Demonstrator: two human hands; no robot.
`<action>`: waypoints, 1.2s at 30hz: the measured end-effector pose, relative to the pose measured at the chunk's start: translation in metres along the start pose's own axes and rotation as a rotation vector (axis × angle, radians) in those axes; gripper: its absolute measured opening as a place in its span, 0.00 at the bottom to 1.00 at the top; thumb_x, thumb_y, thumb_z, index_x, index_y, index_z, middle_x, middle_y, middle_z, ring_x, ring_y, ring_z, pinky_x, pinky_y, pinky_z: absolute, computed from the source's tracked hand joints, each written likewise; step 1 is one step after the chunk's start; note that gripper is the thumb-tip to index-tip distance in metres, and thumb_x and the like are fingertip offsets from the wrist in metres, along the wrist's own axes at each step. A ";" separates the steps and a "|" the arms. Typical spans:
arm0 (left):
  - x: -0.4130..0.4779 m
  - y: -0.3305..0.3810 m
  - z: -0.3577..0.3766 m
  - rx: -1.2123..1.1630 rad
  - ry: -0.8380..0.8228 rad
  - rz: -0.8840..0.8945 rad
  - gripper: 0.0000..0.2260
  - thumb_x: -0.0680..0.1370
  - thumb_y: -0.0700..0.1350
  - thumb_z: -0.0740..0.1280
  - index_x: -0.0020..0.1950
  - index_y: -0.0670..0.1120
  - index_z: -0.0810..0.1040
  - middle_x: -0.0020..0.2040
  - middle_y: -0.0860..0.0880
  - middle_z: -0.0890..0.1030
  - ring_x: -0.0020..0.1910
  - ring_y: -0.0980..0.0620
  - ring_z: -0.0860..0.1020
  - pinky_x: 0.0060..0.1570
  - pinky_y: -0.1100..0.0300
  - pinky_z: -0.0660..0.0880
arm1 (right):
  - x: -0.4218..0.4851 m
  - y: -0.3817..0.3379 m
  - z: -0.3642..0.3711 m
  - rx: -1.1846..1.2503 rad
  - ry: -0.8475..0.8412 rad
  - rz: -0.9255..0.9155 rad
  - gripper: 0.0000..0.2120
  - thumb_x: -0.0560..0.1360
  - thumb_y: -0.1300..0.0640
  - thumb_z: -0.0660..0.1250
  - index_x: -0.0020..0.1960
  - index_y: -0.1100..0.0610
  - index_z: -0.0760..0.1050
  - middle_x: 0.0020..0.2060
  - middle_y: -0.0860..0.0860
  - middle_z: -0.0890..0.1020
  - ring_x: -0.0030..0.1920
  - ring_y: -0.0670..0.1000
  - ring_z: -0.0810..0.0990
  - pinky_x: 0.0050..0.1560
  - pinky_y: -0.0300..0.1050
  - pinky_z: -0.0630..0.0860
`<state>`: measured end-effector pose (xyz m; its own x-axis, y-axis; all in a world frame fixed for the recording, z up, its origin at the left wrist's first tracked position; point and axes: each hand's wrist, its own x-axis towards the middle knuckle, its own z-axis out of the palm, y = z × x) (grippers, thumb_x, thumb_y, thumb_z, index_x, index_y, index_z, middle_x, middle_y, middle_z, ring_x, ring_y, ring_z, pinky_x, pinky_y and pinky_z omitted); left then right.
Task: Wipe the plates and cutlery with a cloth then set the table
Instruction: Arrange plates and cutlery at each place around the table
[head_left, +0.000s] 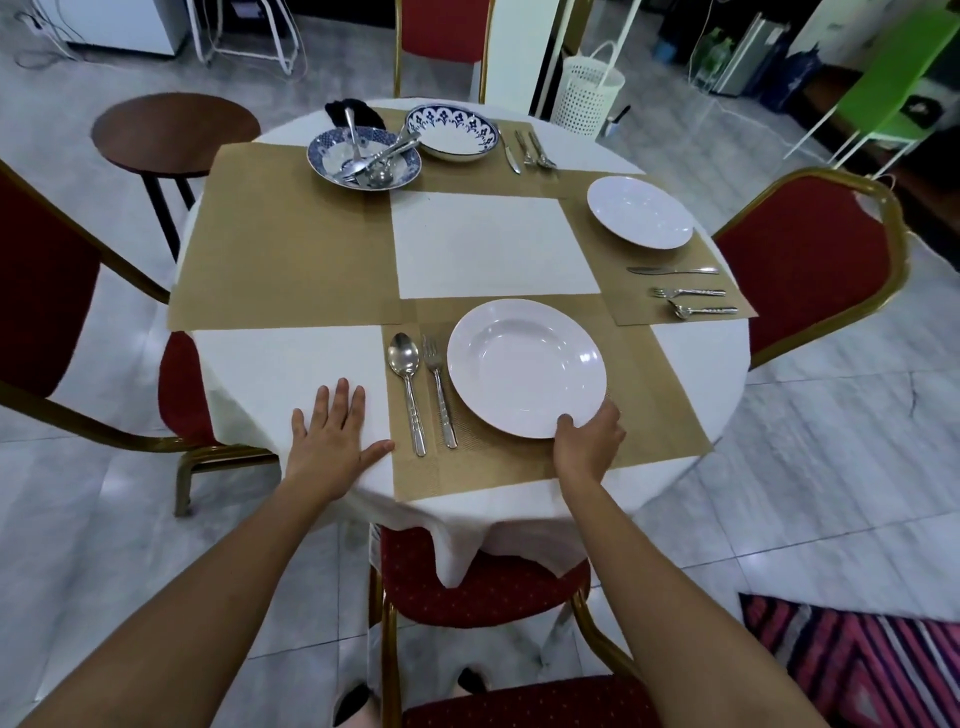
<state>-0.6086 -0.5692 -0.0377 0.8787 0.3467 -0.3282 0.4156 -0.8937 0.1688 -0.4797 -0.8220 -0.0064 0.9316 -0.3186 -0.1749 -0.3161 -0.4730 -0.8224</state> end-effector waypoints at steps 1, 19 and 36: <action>0.000 -0.001 0.000 0.008 -0.001 -0.003 0.38 0.77 0.66 0.48 0.77 0.47 0.36 0.77 0.46 0.35 0.76 0.44 0.37 0.73 0.42 0.42 | 0.002 0.000 0.002 0.091 -0.002 0.074 0.25 0.73 0.63 0.66 0.69 0.59 0.66 0.60 0.56 0.75 0.58 0.58 0.76 0.59 0.53 0.75; -0.001 -0.001 0.002 -0.002 0.011 -0.007 0.38 0.77 0.66 0.48 0.77 0.47 0.37 0.77 0.46 0.36 0.76 0.45 0.37 0.73 0.42 0.41 | 0.049 0.007 -0.013 0.301 0.058 0.256 0.15 0.71 0.66 0.64 0.58 0.60 0.76 0.47 0.51 0.78 0.47 0.54 0.78 0.54 0.57 0.80; -0.003 0.007 -0.015 0.049 -0.068 -0.017 0.37 0.78 0.65 0.47 0.77 0.45 0.37 0.77 0.44 0.35 0.76 0.44 0.38 0.74 0.43 0.42 | 0.032 0.009 -0.041 -0.333 -0.169 -0.170 0.27 0.80 0.53 0.57 0.75 0.63 0.56 0.73 0.58 0.63 0.72 0.60 0.63 0.70 0.56 0.65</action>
<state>-0.6051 -0.5723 -0.0216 0.8528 0.3436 -0.3932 0.4171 -0.9013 0.1169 -0.4603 -0.8696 0.0031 0.9831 -0.0864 -0.1612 -0.1701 -0.7562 -0.6318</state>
